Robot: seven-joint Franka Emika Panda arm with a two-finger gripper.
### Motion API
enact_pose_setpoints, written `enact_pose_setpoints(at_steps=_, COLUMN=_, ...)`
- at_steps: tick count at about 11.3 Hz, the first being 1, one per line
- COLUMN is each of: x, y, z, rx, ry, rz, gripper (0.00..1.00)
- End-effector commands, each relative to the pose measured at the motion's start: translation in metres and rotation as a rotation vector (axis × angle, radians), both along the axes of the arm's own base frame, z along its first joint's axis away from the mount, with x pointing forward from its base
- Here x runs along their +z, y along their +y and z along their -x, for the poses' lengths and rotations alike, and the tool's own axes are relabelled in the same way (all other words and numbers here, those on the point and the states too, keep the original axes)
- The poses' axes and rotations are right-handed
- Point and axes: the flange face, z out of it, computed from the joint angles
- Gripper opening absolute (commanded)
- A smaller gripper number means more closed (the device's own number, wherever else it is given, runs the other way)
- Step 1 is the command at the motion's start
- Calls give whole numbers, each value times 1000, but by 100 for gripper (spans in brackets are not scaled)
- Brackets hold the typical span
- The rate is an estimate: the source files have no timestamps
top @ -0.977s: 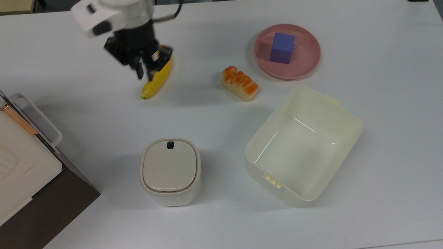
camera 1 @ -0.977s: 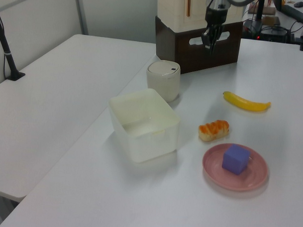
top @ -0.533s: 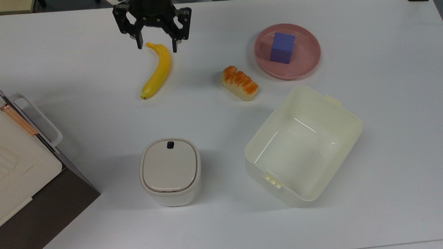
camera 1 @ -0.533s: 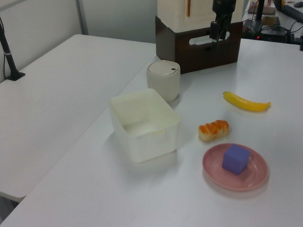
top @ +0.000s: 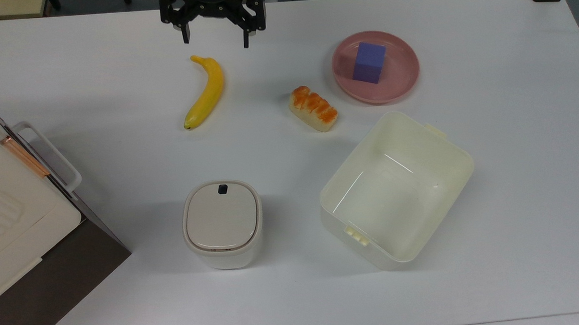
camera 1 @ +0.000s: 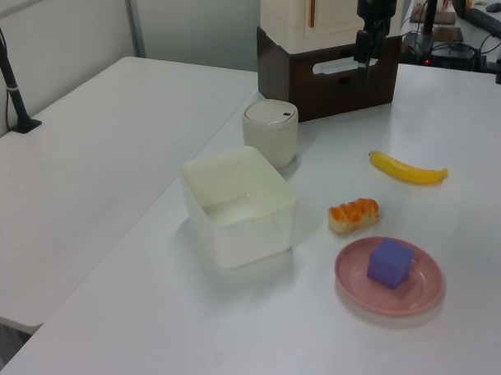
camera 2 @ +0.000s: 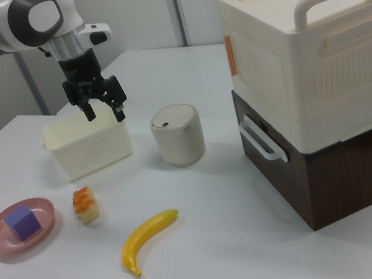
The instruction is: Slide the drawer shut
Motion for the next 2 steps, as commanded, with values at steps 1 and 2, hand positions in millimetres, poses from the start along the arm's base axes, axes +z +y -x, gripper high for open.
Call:
enact_pose_setpoints(at_steps=1, x=4, y=3, z=11, rx=21, ry=41, rz=-13, gripper=100)
enact_pose_setpoints(at_steps=2, x=5, y=1, z=11, rx=18, ry=40, rz=-14, gripper=100)
